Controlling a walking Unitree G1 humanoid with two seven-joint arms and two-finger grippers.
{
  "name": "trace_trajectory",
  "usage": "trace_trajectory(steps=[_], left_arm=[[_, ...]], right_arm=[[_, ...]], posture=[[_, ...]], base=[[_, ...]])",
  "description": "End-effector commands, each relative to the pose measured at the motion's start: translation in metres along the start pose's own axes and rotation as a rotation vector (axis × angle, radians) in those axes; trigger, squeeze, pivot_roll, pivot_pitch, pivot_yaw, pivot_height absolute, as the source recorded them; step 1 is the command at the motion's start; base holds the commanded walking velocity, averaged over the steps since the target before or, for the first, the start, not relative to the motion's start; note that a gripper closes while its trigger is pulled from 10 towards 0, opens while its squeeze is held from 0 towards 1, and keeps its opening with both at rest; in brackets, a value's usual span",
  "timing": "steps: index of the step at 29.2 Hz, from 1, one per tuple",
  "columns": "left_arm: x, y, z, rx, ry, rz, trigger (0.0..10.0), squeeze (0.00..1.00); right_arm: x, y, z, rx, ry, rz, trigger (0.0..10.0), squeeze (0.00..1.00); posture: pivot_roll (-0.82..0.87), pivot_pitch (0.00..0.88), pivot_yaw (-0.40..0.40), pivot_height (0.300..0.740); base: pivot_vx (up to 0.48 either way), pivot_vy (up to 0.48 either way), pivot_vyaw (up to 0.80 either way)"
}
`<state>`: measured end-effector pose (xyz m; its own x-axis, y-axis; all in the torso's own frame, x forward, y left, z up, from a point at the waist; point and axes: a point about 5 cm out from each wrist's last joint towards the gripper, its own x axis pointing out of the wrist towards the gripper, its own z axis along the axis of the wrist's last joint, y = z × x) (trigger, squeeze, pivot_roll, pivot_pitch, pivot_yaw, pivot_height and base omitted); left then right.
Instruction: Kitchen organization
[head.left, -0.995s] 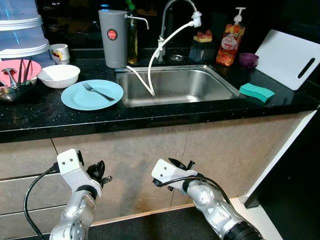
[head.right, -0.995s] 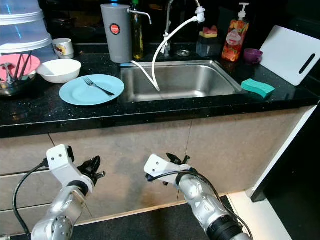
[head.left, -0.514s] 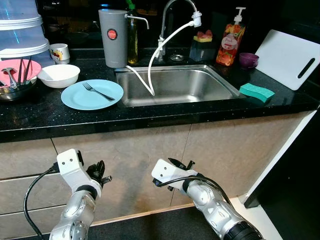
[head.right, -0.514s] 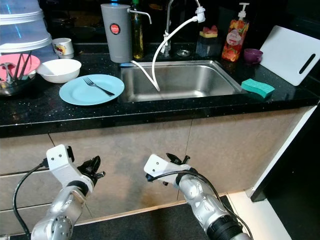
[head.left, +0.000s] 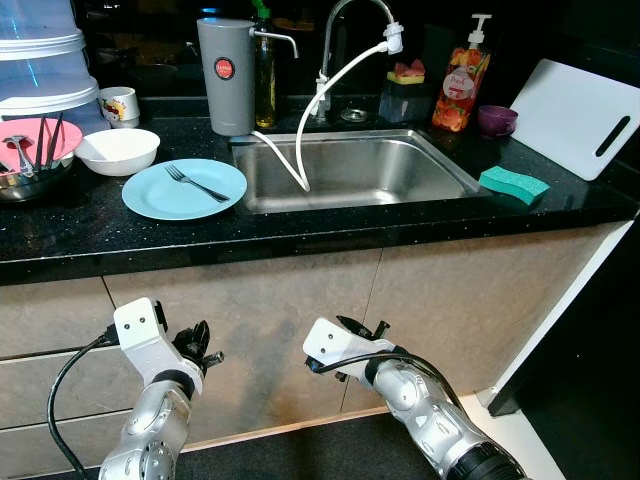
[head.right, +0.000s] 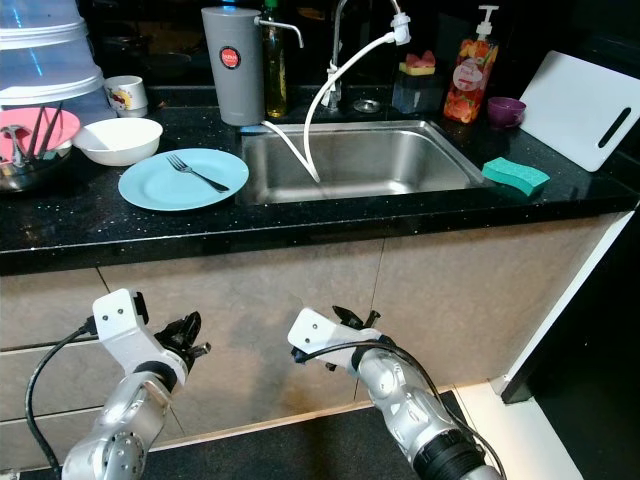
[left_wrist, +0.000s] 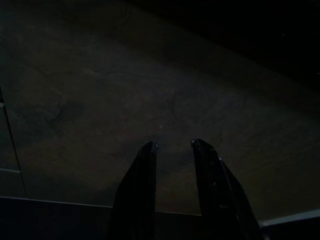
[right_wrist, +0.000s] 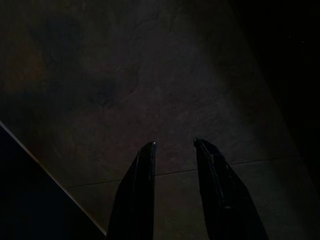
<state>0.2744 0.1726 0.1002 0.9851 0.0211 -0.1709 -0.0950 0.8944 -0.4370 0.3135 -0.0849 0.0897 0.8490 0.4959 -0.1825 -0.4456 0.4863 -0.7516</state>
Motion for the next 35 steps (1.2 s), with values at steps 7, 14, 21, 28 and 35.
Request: trace_trajectory(steps=[7, 14, 21, 28, 35], left_arm=[[0.0003, -0.0021, -0.0032, -0.006, 0.016, -0.004, 10.0, 0.0], [-0.0004, -0.0011, -0.0041, -0.003, 0.017, -0.003, 10.0, 0.0], [-0.0005, -0.0002, -0.0048, -0.001, 0.02, -0.004, 10.0, 0.0], [-0.0006, -0.0006, -0.005, -0.003, 0.021, -0.005, 10.0, 0.0], [-0.0003, -0.0008, -0.0046, -0.007, 0.019, -0.001, 10.0, 0.0]], right_arm=[[-0.0001, -0.0006, -0.0033, 0.01, 0.014, 0.0, 10.0, 0.0], [-0.0008, 0.0003, -0.0037, 0.01, 0.014, 0.001, 10.0, 0.0], [-0.0011, 0.001, -0.0037, 0.01, 0.014, 0.001, 10.0, 0.0], [-0.0013, 0.0009, -0.0037, 0.01, 0.014, 0.001, 10.0, 0.0], [-0.0012, 0.0001, -0.0038, 0.01, 0.013, 0.001, 10.0, 0.0]], posture=[[-0.14, 0.006, -0.027, 0.74], [-0.13, 0.001, -0.028, 0.74], [-0.14, 0.0, -0.028, 0.74], [-0.14, 0.001, -0.027, 0.74], [-0.14, 0.008, -0.028, 0.74]], base=[[0.0, 0.0, 0.0], [0.0, 0.0, 0.0], [0.0, 0.0, 0.0], [0.0, 0.0, 0.0], [0.0, 0.0, 0.0]])
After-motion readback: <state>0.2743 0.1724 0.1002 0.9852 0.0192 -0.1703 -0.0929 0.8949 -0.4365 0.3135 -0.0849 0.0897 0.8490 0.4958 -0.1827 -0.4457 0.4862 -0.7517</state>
